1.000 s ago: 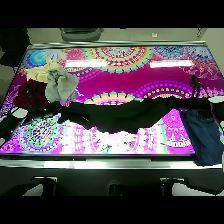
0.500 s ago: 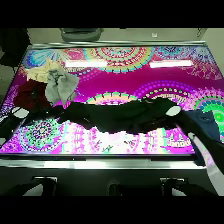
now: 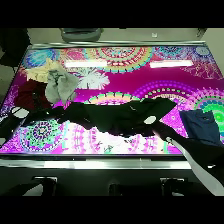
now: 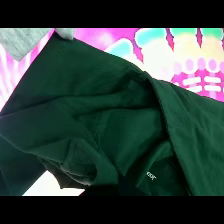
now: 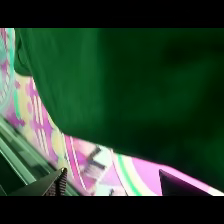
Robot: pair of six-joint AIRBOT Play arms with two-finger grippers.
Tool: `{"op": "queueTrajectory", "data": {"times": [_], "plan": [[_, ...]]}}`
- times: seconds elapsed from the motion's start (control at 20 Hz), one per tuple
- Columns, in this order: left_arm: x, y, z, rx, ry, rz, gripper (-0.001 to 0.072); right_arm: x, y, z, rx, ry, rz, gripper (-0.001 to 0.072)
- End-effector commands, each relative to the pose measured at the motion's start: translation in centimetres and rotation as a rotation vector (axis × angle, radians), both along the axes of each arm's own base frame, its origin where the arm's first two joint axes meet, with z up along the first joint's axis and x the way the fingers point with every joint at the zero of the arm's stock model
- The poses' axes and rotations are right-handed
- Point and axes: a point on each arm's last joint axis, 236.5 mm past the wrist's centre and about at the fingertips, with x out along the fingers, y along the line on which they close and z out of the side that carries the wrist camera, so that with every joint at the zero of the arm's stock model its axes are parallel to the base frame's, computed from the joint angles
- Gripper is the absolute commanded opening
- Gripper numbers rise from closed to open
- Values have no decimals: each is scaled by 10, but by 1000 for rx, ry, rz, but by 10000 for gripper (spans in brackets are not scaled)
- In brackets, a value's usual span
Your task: Fold the shirts.
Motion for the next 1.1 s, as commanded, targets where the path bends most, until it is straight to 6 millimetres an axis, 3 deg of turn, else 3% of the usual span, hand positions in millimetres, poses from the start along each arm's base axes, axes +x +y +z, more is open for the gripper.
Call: {"op": "queueTrajectory", "data": {"times": [0.0,0.05,0.1,0.3,0.35,0.45,0.6,0.75,0.85,0.95,1.05], "plan": [[0,0,0,0,1,-2,35,24,-4,-10,-34,-27,-127,666],[0,0,0,0,1,-2,35,28,-7,-11,-41,-26,-150,663],[0,0,0,0,1,-2,35,31,-9,-12,-44,-21,-176,594],[0,0,-1,1,2,-2,35,40,-14,-14,-62,-38,-216,75],[0,0,-1,1,1,-2,35,40,-14,-14,-62,-38,-214,39],[0,0,-1,1,2,-2,35,38,-14,-13,-67,-54,-185,36],[2,0,3,1,-8,-3,35,43,-14,18,-120,-248,-16,35],[10,0,22,22,-68,-31,35,62,-28,79,-244,-513,123,34],[19,0,49,36,-138,-46,34,78,-45,131,-341,-670,144,35],[32,4,95,48,-247,-36,34,91,-68,196,-464,-851,158,35],[43,16,174,64,-422,-2,34,102,-106,281,-618,-1042,93,35]]}}
